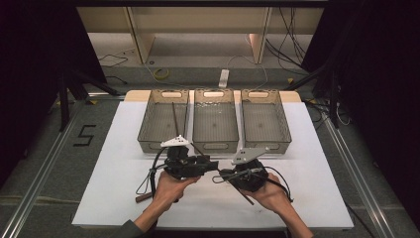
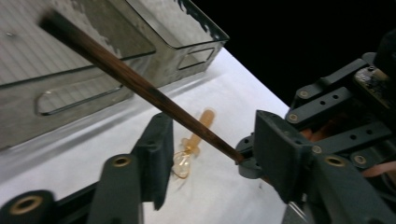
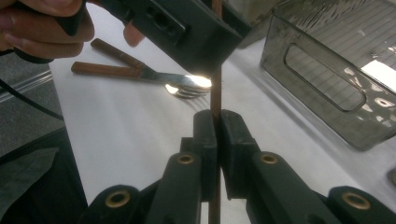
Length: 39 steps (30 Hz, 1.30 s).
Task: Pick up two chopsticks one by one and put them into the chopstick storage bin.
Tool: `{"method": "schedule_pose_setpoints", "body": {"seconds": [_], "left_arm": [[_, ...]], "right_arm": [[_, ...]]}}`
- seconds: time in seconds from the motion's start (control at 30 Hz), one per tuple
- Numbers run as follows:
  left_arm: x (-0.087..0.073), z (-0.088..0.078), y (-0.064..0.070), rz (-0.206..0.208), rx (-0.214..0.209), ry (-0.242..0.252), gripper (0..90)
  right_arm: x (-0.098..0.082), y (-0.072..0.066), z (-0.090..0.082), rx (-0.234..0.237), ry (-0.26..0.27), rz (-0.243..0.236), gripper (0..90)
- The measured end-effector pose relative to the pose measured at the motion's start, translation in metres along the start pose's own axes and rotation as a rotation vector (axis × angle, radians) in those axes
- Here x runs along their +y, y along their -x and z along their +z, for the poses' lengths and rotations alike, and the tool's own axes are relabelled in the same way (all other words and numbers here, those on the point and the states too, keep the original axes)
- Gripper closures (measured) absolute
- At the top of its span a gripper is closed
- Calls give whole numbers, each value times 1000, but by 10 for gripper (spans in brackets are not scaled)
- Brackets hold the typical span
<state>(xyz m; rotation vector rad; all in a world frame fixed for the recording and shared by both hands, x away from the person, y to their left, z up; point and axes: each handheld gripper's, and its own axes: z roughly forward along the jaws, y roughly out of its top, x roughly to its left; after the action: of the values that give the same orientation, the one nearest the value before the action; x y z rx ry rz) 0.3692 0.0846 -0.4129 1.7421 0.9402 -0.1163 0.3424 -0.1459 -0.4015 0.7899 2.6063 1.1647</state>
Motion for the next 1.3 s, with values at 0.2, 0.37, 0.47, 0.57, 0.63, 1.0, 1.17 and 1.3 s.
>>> {"method": "schedule_pose_setpoints", "body": {"seconds": [0.2, 0.37, 0.47, 0.57, 0.63, 1.0, 1.17, 1.3], "left_arm": [[0, 2, -1, -19, -38, -6, 627], [-1, 1, -3, -37, -60, -3, 697], [0, 1, -4, -55, -73, 2, 744], [0, 0, -6, -82, -109, 7, 786], [1, -1, -6, -85, -137, 6, 822], [14, -20, 1, 9, -77, 15, 854], [24, -35, -2, 23, -73, 8, 853], [33, -50, -4, 42, -58, 12, 853]], "right_arm": [[1, -1, 0, 5, 17, -2, 858], [1, -1, -1, 5, 31, -2, 858], [1, -2, -1, 8, 33, -5, 858], [1, -2, -1, 10, 41, -4, 857], [1, -2, -1, 13, 44, -9, 855], [-7, 3, -16, 27, 93, 12, 676], [-17, 12, -25, 26, 111, 19, 560], [-27, 19, -29, 13, 105, 39, 475]]}}
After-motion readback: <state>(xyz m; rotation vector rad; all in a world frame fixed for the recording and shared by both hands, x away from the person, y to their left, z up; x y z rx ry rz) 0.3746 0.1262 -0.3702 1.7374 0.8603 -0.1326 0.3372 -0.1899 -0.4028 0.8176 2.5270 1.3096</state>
